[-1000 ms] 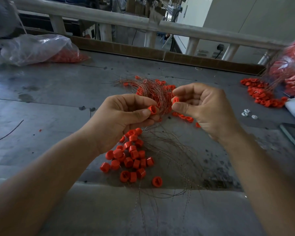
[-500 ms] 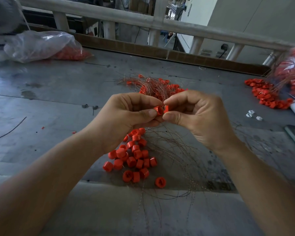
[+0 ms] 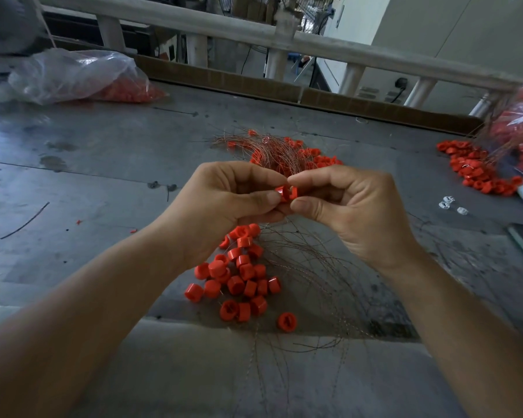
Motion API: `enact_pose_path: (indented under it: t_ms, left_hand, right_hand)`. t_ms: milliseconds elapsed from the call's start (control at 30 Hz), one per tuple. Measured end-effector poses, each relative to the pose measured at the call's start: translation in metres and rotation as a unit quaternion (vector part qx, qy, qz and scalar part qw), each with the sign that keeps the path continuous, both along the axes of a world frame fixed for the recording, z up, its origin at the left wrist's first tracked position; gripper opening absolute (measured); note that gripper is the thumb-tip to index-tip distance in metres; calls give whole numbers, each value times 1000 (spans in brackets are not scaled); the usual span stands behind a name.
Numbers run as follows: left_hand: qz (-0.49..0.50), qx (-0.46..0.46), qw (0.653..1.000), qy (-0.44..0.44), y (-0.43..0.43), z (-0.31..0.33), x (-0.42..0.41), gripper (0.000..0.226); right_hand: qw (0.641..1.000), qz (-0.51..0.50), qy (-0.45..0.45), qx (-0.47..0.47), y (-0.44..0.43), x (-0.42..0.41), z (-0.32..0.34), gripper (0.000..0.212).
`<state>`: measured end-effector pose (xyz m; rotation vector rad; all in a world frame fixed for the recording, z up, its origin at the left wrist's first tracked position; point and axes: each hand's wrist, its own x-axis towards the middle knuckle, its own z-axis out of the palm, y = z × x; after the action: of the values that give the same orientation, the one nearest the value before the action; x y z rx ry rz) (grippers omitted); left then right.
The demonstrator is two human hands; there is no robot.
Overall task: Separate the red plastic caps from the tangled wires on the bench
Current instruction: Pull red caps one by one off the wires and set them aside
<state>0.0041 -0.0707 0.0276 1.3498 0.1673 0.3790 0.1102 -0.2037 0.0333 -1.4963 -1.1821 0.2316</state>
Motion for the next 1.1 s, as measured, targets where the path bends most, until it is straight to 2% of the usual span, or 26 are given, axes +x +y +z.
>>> enact_pose_path:
  t_ms: [167, 300, 567, 967, 1100]
  left_hand:
    - [-4, 5, 1000, 2, -1, 0, 0, 19]
    - [0, 19, 1000, 3, -1, 0, 0, 18]
    - [11, 68, 998, 11, -3, 1, 0, 21]
    - [-42, 69, 996, 21, 1, -1, -2, 21]
    - [-38, 68, 997, 13, -1, -1, -2, 20]
  right_hand:
    - [1000, -10, -19, -2, 0, -1, 0, 22]
    - [995, -45, -87, 0, 0, -3, -1, 23]
    - [985, -76, -156, 7, 3, -3, -4, 31]
    - [977, -62, -204, 6, -1, -1, -3, 25]
    - [982, -62, -178, 10, -1, -2, -3, 27]
